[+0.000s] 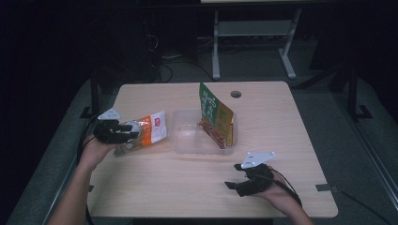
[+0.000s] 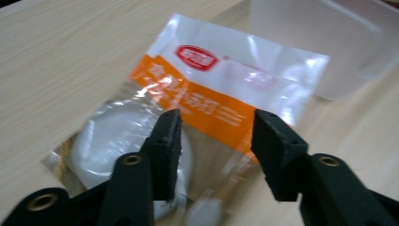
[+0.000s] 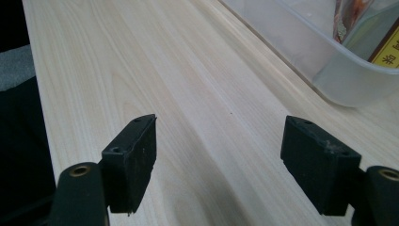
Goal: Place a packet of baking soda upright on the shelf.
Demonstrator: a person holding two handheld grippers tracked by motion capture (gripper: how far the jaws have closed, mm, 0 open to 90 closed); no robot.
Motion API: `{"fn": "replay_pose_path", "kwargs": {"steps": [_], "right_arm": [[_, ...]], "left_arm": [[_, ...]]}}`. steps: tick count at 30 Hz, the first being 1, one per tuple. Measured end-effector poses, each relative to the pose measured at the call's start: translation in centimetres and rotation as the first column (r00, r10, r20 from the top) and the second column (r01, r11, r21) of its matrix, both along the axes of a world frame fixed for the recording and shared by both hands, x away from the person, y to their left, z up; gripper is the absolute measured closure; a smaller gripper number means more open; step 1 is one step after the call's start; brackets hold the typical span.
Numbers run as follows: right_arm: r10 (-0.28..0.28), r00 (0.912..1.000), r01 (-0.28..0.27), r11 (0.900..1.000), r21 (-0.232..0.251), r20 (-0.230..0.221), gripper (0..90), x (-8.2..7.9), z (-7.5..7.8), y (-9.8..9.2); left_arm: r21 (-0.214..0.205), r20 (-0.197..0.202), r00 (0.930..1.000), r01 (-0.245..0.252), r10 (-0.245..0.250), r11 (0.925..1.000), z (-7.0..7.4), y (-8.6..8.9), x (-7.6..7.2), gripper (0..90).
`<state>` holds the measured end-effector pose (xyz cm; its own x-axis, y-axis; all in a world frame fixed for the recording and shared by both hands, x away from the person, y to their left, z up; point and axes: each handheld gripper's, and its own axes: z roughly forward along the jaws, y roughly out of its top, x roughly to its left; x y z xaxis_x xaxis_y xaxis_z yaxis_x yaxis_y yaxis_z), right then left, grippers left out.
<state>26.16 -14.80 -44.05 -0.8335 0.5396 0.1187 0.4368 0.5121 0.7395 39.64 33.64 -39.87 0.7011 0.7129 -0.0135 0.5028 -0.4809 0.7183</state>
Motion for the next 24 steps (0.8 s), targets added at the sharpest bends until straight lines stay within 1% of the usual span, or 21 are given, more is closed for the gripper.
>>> {"fn": "replay_pose_path", "kwargs": {"steps": [1, 2, 3, 4, 5, 6, 7, 8, 9, 10, 11, 12, 13, 14, 17, 18, 19, 20, 21, 23, 24], "right_arm": [[-0.003, 1.0, 0.003, 1.0, 0.001, -0.001, 26.9, 0.0, 0.0, 0.0], [-0.006, 1.0, 0.006, 1.0, 0.0, -0.003, 26.9, 0.0, 0.0, -0.1], [-0.006, 1.0, 0.006, 1.0, 0.0, -0.003, 26.9, 0.0, 0.0, -0.1], [-0.009, 1.0, 0.009, 1.0, 0.002, -0.003, 26.9, 0.1, -0.1, -0.1], [-0.012, 0.9999, 0.012, 0.9999, 0.003, -0.008, 26.9, 0.1, -0.1, -0.2], [-0.015, 0.9999, 0.015, 0.9999, 0.005, -0.007, 26.9, 0.2, -0.1, -0.2], [-0.018, 0.9998, 0.018, 0.9998, 0.007, -0.006, 26.9, 0.2, -0.1, -0.3], [-0.019, 0.9998, 0.019, 0.9998, 0.008, -0.007, 26.9, 0.3, -0.1, -0.3], [-0.021, 0.9998, 0.021, 0.9997, 0.01, -0.007, 26.9, 0.3, -0.1, -0.3], [-0.021, 0.9997, 0.021, 0.9997, 0.012, -0.008, 26.9, 0.3, -0.1, -0.3], [-0.022, 0.9997, 0.022, 0.9997, 0.013, -0.009, 26.9, 0.3, -0.1, -0.4], [-0.024, 0.9997, 0.024, 0.9996, 0.012, -0.011, 26.9, 0.3, -0.1, -0.4], [-0.025, 0.9996, 0.025, 0.9996, 0.011, -0.011, 26.9, 0.3, -0.2, -0.4], [-0.025, 0.9996, 0.025, 0.9996, 0.011, -0.012, 26.9, 0.3, -0.2, -0.4], [-0.024, 0.9996, 0.024, 0.9996, 0.013, -0.015, 26.9, 0.3, -0.2, -0.5], [-0.022, 0.9996, 0.023, 0.9997, 0.013, -0.017, 26.9, 0.2, -0.3, -0.6], [-0.021, 0.9996, 0.021, 0.9997, 0.013, -0.019, 26.9, 0.2, -0.3, -0.6], [-0.02, 0.9996, 0.02, 0.9997, 0.012, -0.02, 26.9, 0.2, -0.3, -0.6], [-0.019, 0.9996, 0.019, 0.9998, 0.01, -0.021, 26.9, 0.3, -0.4, -0.6], [-0.018, 0.9996, 0.019, 0.9997, 0.013, -0.023, 26.9, 0.3, -0.4, -0.5], [-0.017, 0.9996, 0.017, 0.9998, 0.012, -0.023, 26.9, 0.3, -0.4, -0.5]], "left_arm": [[0.0, 0.0, 1.0, 0.0, 0.0, 1.0, 0.0, 0.0, 0.0, 48.2], [0.016, 0.006, 1.0, -0.004, 0.003, 0.9999, -0.4, 0.3, 1.5, 46.1], [0.016, 0.006, 1.0, -0.004, 0.003, 0.9999, -0.4, 0.3, 1.5, 44.4], [0.019, 0.004, 1.0, 0.001, -0.001, 0.9998, -0.6, 0.6, 2.8, 44.4], [0.019, 0.022, 0.9997, 0.006, -0.006, 0.9998, -0.8, 0.8, 3.4, 40.6], [0.008, 0.023, 0.9997, 0.003, -0.003, 1.0, -0.9, 0.8, 3.9, 38.8], [0.011, 0.016, 0.9998, 0.008, -0.008, 0.9999, -1.1, 0.8, 4.4, 37.6], [0.013, 0.023, 0.9997, 0.006, -0.006, 0.9999, -1.3, 0.8, 4.9, 37.2], [-0.005, 0.036, 0.9993, 0.008, -0.008, 1.0, -1.6, 0.9, 5.2, 36.4], [-0.022, 0.007, 0.9998, 0.021, -0.021, 0.9995, -1.9, 0.9, 5.7, 36.5], [-0.007, -0.009, 0.9997, 0.02, -0.02, 0.9998, -2.3, 0.9, 6.1, 36.1], [0.017, -0.016, 0.9997, 0.017, -0.017, 0.9997, -2.6, 0.8, 6.5, 35.1], [0.017, -0.026, 0.9995, 0.021, -0.021, 0.9996, -2.9, 0.8, 6.9, 34.9], [0.005, -0.035, 0.9993, 0.014, -0.014, 0.9999, -3.2, 0.8, 7.2, 34.9], [-0.003, -0.028, 0.9995, 0.017, -0.017, 0.9998, -4.0, 0.7, 7.7, 33.9], [-0.013, -0.038, 0.9992, 0.008, -0.008, 0.9999, -4.4, 0.5, 7.8, 33.9], [0.025, -0.049, 0.9987, 0.018, -0.017, 0.9995, -4.7, 0.4, 8.0, 33.9], [0.014, -0.064, 0.9978, 0.019, -0.018, 0.9997, -5.0, 0.4, 8.0, 33.7], [-0.008, -0.071, 0.9975, 0.005, -0.005, 1.0, -5.2, 0.4, 8.1, 33.4], [0.002, -0.069, 0.9976, 0.011, -0.011, 0.9999, -5.3, 0.6, 8.2, 36.1], [0.023, -0.065, 0.9977, 0.017, -0.015, 0.9996, -5.5, 0.5, 8.2, 38.7]]}}
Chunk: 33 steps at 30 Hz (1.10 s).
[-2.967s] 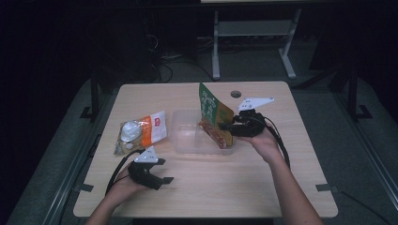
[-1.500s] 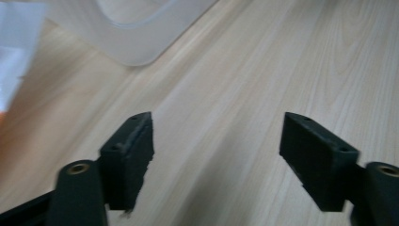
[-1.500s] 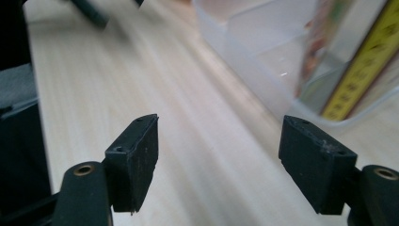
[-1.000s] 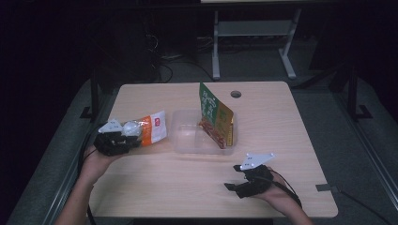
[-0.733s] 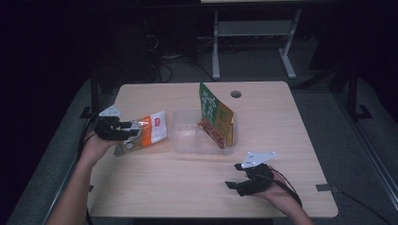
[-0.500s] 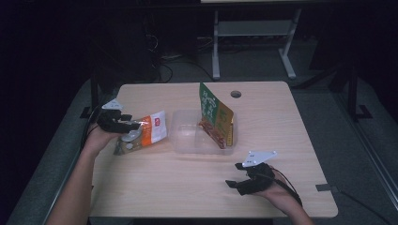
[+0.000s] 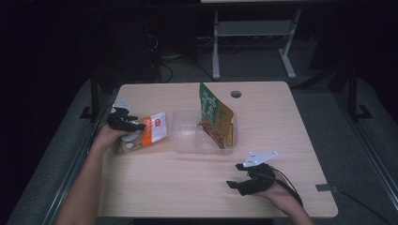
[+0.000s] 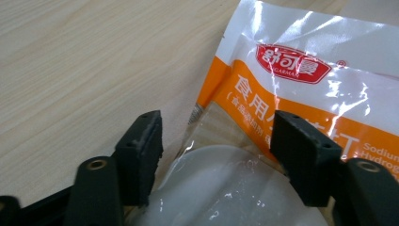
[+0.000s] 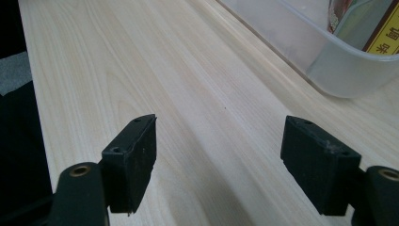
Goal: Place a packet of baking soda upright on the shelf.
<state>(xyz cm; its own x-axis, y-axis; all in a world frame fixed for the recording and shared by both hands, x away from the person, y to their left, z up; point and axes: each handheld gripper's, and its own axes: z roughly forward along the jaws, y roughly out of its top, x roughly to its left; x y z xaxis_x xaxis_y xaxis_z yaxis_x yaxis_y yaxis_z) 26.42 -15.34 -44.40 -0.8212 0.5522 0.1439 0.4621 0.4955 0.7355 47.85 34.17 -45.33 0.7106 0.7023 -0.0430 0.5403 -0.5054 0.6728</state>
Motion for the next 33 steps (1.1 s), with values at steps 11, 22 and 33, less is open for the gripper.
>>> {"fn": "replay_pose_path", "kwargs": {"steps": [11, 22, 33], "right_arm": [[0.009, 1.0, -0.009, 1.0, -0.002, 0.002, 27.2, -0.1, 0.0, 0.0], [0.003, 1.0, -0.003, 1.0, -0.003, -0.009, 27.3, 0.0, 0.0, 0.0], [0.021, 0.9998, -0.021, 0.9997, 0.007, 0.0, 27.5, 0.1, 0.2, 0.0]], "left_arm": [[0.042, -0.025, 0.9996, 0.016, -0.015, 0.999, -0.3, -0.3, -0.2, 68.5], [-0.057, -0.091, 0.9925, -0.086, 0.081, 0.9946, 0.1, 0.9, -1.2, 89.6], [-0.174, -0.024, 0.9938, -0.111, 0.109, 0.9784, 3.0, 2.0, -5.5, 89.9]]}}
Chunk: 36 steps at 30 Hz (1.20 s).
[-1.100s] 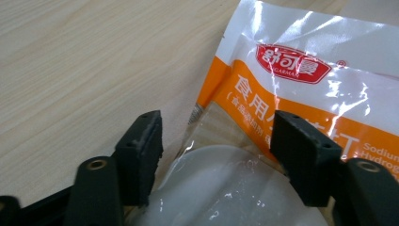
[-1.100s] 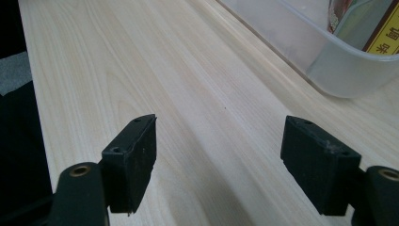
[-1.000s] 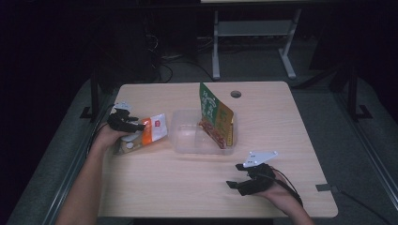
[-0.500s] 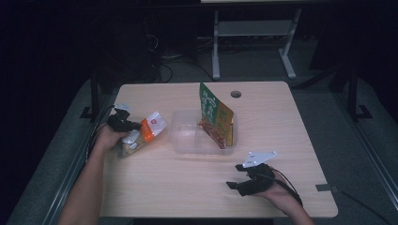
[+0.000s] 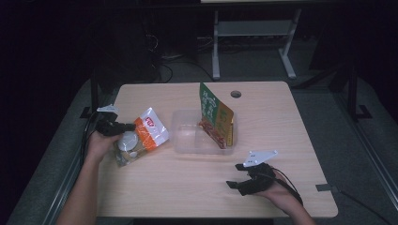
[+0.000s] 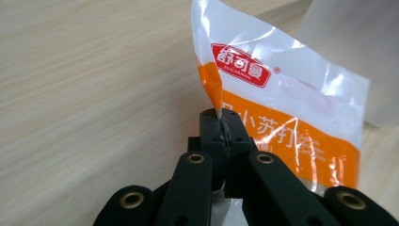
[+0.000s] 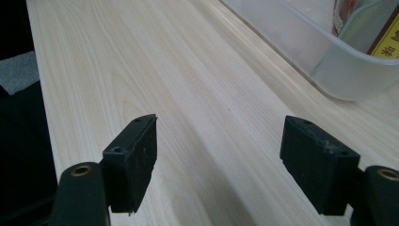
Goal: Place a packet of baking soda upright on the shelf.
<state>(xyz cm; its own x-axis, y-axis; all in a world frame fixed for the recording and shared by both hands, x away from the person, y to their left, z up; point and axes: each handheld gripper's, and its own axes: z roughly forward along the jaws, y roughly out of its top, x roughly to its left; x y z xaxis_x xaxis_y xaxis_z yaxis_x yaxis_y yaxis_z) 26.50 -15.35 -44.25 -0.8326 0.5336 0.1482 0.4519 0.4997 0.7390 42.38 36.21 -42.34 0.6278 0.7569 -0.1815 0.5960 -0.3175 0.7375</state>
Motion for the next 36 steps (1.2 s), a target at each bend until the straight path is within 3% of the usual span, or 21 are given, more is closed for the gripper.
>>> {"fn": "replay_pose_path", "kwargs": {"steps": [4, 15, 22, 29, 34, 36], "right_arm": [[0.012, 0.9999, -0.012, 0.9999, 0.011, -0.002, 29.3, 0.0, 0.1, 0.1], [0.002, 0.9999, -0.003, 0.9988, 0.05, 0.013, 29.2, 0.1, 0.4, 0.5], [0.005, 0.9999, -0.006, 0.9989, 0.047, 0.014, 29.3, 0.1, 0.1, 1.2], [-0.014, 0.9999, 0.014, 0.9971, 0.075, -0.005, 27.2, 0.3, 0.2, 2.0], [0.014, 0.9992, -0.01, 0.9948, 0.101, -0.039, 23.0, 0.6, 0.3, 2.8], [0.026, 0.9993, -0.023, 0.9912, 0.131, -0.026, 24.1, 0.7, 0.5, 3.1]], "left_arm": [[-0.045, 0.034, 0.9994, -0.005, 0.006, 0.999, 1.1, 0.6, -1.8, 89.9], [-0.093, 0.151, 0.9886, 0.012, 0.002, 0.9956, 4.2, 0.9, -7.1, 90.0], [-0.153, 0.193, 0.9811, 0.038, -0.008, 0.9874, 5.9, 1.0, -9.7, 90.0], [-0.189, 0.221, 0.9736, 0.099, -0.055, 0.9771, 7.0, -1.3, -11.2, 90.0], [-0.22, 0.243, 0.9637, 0.166, -0.11, 0.9613, 7.9, -4.1, -11.5, 90.0], [-0.224, 0.252, 0.9591, 0.186, -0.128, 0.9566, 8.1, -5.5, -11.5, 90.0]]}}
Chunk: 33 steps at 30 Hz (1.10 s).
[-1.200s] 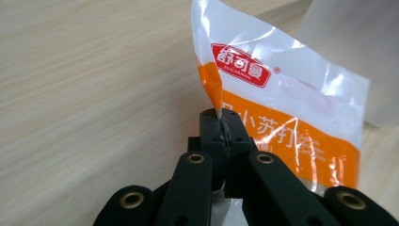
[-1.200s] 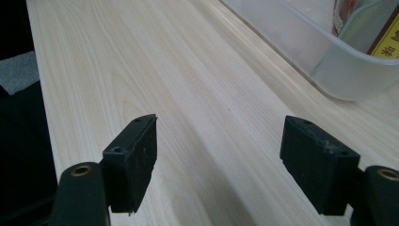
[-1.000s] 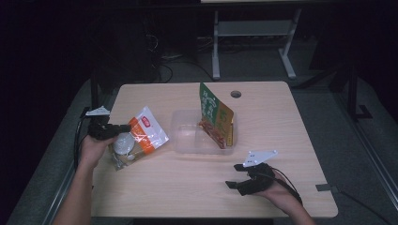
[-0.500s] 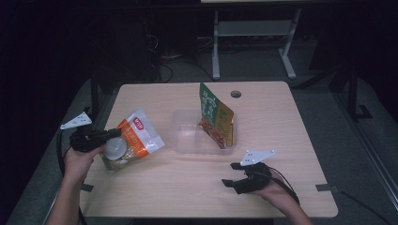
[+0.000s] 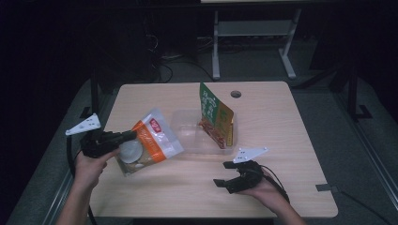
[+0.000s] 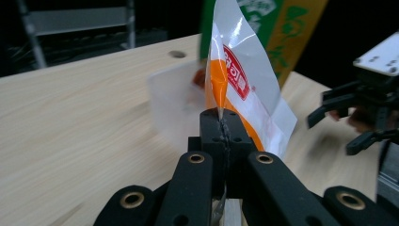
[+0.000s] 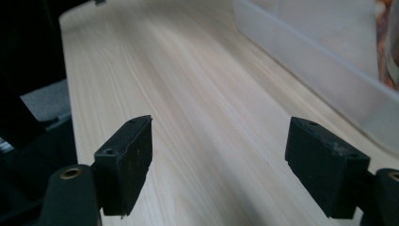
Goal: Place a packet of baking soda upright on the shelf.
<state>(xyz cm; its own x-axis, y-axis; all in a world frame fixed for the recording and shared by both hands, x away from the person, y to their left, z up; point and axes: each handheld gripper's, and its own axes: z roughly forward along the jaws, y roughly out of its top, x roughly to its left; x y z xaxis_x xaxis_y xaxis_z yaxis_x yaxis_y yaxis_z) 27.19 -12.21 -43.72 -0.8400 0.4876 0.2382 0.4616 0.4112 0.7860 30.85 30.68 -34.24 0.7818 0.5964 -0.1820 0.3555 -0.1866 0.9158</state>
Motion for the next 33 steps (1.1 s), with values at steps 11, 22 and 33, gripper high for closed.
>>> {"fn": "replay_pose_path", "kwargs": {"steps": [11, 22, 33], "right_arm": [[0.052, 0.997, -0.06, 0.9873, 0.147, 0.057, 30.5, 1.5, 1.6, 2.1], [0.082, 0.9955, -0.09, 0.9689, 0.23, 0.048, 56.1, 3.4, 1.5, 3.9], [0.087, 0.9962, -0.084, 0.9488, 0.305, 0.004, 89.3, 3.4, 1.4, 3.8]], "left_arm": [[-0.019, -0.04, 0.9939, 0.102, -0.102, 0.9946, -1.2, -6.6, 0.6, 90.0], [-0.036, -0.048, 0.9892, 0.137, -0.138, 0.99, -2.3, -8.7, 0.4, 90.0], [-0.065, -0.048, 0.9907, 0.124, -0.127, 0.9902, -2.7, -8.5, 0.4, 90.0]]}}
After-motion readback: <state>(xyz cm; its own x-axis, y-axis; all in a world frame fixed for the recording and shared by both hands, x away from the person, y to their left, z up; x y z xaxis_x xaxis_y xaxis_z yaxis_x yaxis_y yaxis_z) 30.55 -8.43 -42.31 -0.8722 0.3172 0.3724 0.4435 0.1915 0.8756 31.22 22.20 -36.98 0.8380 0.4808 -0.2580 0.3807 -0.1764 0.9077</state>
